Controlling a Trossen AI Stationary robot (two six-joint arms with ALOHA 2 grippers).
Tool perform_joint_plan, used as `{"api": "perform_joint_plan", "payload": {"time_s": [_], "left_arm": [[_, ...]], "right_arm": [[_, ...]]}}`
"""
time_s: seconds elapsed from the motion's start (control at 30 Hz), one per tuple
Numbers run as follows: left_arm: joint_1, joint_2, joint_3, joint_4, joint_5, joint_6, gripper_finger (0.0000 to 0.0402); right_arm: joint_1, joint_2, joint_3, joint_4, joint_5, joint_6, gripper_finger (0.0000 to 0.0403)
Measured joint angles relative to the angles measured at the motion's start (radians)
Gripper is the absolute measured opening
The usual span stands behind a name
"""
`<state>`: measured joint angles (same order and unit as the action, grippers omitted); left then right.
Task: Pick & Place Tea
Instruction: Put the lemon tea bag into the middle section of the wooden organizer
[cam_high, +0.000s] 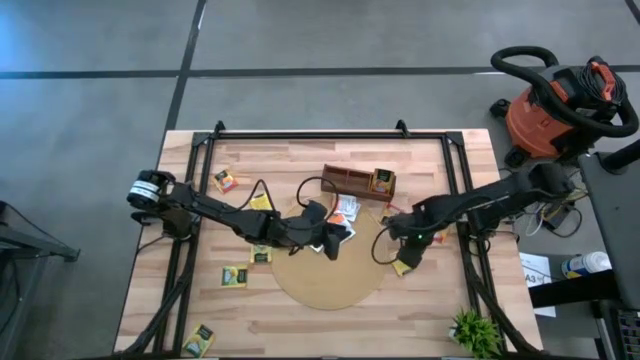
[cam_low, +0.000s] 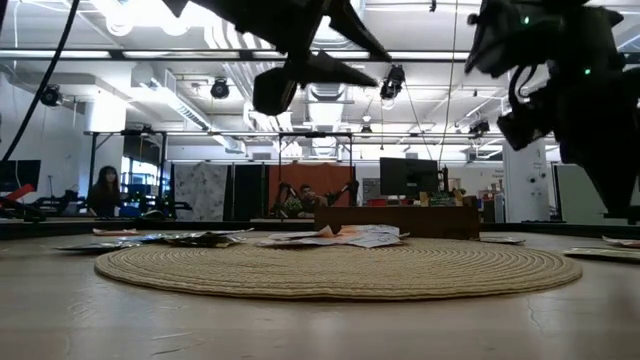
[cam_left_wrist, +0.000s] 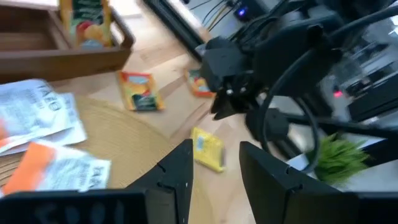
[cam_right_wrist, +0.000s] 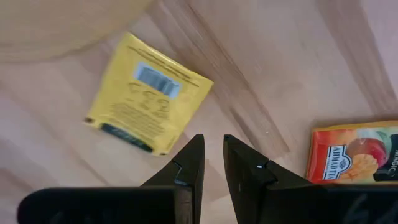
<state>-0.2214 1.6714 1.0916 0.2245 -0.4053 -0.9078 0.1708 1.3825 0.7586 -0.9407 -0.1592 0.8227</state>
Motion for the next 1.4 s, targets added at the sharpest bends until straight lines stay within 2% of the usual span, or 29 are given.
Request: {"api": "perform_joint_plan", "payload": {"time_s": [0.17,0.57,1.03,1.23,1.4], "left_arm": [[-0.009,0.037,0.013,0.012,0.017,0.011,0.0126],[-0.043,0.136,0.017,0.008,0.031,-0.045,0.0126],[-0.059,0.134,0.017,0.001,0.034,-0.056,0.0126],[-0.059,0.147,0.017,-0.054,0.034,0.069,0.0126],[-0.056,0.185,0.056,-0.057,0.022,0.211,0.0126]], "right_arm": [[0.04,0.047,0.001,0.007,-0.009,-0.016,0.0059],[0.067,0.033,-0.076,0.103,-0.009,-0.013,0.0059],[0.067,0.034,-0.08,0.13,0.0,-0.011,0.0059],[0.064,0.039,-0.112,0.265,0.002,-0.017,0.0059],[0.056,0.038,-0.114,0.28,0.027,0.008,0.0059]]}}
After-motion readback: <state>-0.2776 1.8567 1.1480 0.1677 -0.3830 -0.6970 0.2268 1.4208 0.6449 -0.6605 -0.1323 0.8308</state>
